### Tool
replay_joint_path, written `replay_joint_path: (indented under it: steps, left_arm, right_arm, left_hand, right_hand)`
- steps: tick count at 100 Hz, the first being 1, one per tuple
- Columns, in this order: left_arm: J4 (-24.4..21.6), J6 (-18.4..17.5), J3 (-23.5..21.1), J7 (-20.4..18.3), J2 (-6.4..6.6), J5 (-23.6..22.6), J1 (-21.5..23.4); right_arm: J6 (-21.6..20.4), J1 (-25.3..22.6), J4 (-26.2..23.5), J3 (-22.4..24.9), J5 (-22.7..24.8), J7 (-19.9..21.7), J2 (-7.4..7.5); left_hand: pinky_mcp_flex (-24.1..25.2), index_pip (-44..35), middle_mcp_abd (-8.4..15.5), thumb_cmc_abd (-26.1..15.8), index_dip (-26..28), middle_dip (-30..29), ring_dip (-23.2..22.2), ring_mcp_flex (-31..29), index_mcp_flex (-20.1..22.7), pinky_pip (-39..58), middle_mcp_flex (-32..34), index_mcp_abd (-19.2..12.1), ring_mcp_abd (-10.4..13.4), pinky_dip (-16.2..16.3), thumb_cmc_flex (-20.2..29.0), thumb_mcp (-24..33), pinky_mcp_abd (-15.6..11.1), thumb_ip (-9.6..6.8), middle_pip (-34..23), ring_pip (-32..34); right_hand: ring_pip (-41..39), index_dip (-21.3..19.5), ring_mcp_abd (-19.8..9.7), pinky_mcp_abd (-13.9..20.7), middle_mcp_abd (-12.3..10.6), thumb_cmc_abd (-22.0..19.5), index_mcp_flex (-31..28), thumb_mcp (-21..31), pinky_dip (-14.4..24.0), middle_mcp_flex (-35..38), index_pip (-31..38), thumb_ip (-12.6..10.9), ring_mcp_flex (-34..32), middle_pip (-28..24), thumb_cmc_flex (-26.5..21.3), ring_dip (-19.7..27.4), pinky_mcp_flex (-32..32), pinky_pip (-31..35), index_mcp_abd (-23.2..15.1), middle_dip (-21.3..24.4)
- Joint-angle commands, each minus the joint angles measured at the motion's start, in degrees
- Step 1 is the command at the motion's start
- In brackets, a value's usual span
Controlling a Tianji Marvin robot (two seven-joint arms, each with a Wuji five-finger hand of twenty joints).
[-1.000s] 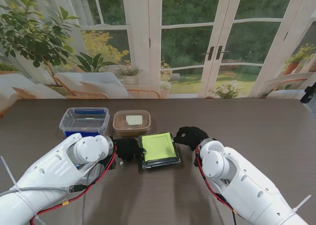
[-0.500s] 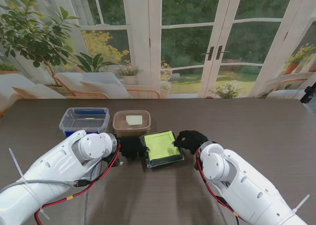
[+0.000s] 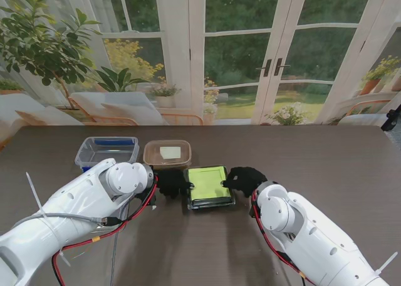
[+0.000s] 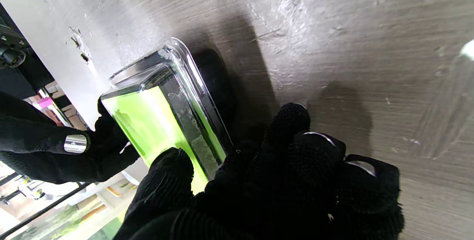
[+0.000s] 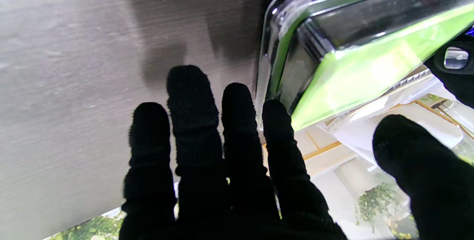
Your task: Pair container bodies with their lids
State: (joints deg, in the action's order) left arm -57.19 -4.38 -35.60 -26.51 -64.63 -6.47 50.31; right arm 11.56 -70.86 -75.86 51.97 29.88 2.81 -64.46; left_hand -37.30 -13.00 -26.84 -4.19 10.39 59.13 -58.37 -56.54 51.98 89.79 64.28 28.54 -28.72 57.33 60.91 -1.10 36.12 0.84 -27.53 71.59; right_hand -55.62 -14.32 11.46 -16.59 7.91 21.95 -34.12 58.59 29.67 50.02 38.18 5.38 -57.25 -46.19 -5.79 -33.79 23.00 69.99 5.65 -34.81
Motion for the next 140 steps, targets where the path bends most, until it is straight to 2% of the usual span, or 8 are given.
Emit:
replay_joint_path:
  steps: [1,34,59,78,95,115,140]
  left_arm:
    - [0.2,-0.7,0.4,-0.9,-1.64,0.7,-1.0]
    - [7.6,-4.0,4.8,-0.8,-5.13,3.7,-5.8]
    - [10.7,-5.1,6.7,-1.1,-6.66,4.2,-8.0]
    - [9.5,-4.0,6.9,-1.4,-5.86,3.1,-7.9]
    - [8.7,-2.9,7.4,-1.7,-5.14,1.6,-7.7]
    - [8.0,-2.3,7.0,-1.9,-4.67,1.3,-7.2]
    - [4.3,-0.7,5.0,-1.9,-2.71,-0.6,-5.3]
  right_arm:
    - [-0.1,-0.3,0.5,-0.2,0.2,0.9,-0.26]
    - [0.3,0.7,1.6,0.0,1.2,0.0,-0.39]
    - [0.7,0.8,1.9,0.3,1.6,-0.9,-0.55]
    - [1.2,0.8,2.1,0.5,2.1,-1.7,-0.68]
    - [1.7,0.8,2.4,0.6,2.2,-3.3,-1.05]
    - [2.6,0.8,2.1,0.6,3.0,-3.9,-1.1]
    - [5.5,1.3,1.4,0.0,5.6,-3.0,-0.65]
  left_hand:
    - [0.7,1.3,-2.1,-1.8,0.0,-0.4,0.4,0.0,-1.2,0.5,-0.8,-0.6,-1.3,1.7,-0.5,0.3,-2.2,-0.48,-0.2,-0.6]
    - [0.7,1.3,-2.1,-1.8,0.0,-0.4,0.4,0.0,-1.2,0.6,-0.8,-0.6,-1.3,1.8,-0.5,0.2,-2.2,-0.48,-0.1,-0.6]
    - [0.7,1.3,-1.9,-1.8,0.0,-0.4,0.4,0.0,-1.1,0.5,-0.9,-0.7,-1.2,1.8,-0.5,0.2,-2.2,-0.47,-0.1,-0.6]
    - [0.7,1.4,-1.8,-1.8,-0.1,-0.4,0.4,-0.1,-1.4,0.6,-0.9,-0.6,-1.0,1.9,-0.5,0.2,-2.5,-0.47,-0.2,-0.5]
    - [0.6,1.4,-1.9,-1.8,-0.1,-0.3,0.4,-0.3,-1.4,0.8,-0.8,-0.6,-0.9,1.9,-0.6,0.2,-2.6,-0.46,-0.3,-0.4]
    - [0.5,1.3,-1.9,-1.8,0.0,-0.3,0.5,-0.2,-1.2,0.8,-0.9,-0.5,-0.9,1.9,-0.6,0.2,-2.6,-0.47,-0.3,-0.4]
    - [0.4,1.3,-1.8,-1.8,-0.1,-0.3,0.5,-0.4,-1.4,0.9,-0.8,-0.4,-0.8,1.9,-0.6,0.2,-2.6,-0.47,-0.4,-0.3]
  right_hand:
    - [-0.8,1.0,0.2,-1.9,-0.3,-0.4,-1.5,2.1,0.9,0.2,-0.6,-0.9,-1.9,0.6,0.0,-0.2,1.2,2.1,-3.5,0.7]
    - [-0.7,1.0,0.3,-1.8,-0.3,-0.4,-0.9,2.1,0.9,0.1,-0.8,-0.9,-1.8,0.6,0.0,-0.1,1.1,2.2,-3.3,0.7]
    - [-0.7,1.0,0.5,-1.9,-0.2,-0.3,0.3,2.1,0.9,0.0,-0.9,-0.9,-1.8,0.6,0.0,-0.1,1.1,2.2,-2.3,0.7]
    - [-0.7,0.9,0.6,-2.0,-0.2,-0.6,3.3,2.0,1.0,-0.4,-0.9,-0.9,-1.6,0.5,0.0,-0.2,0.9,2.2,-0.3,0.7]
    - [-1.0,0.6,0.8,-2.0,-0.2,-0.8,9.7,1.8,1.1,-0.8,-0.1,-1.0,-1.4,0.0,0.1,-0.2,0.5,2.3,3.8,0.9]
    - [-1.1,0.6,1.0,-2.1,-0.1,-0.8,10.6,1.6,1.2,-0.8,0.6,-0.9,-1.5,-0.3,0.2,-0.2,0.5,2.4,4.6,1.1]
    - [-1.0,0.9,1.1,-2.2,-0.1,-1.1,10.5,1.1,1.2,-0.9,0.5,-1.0,-1.4,-0.2,0.5,-0.1,0.6,2.4,5.0,1.4]
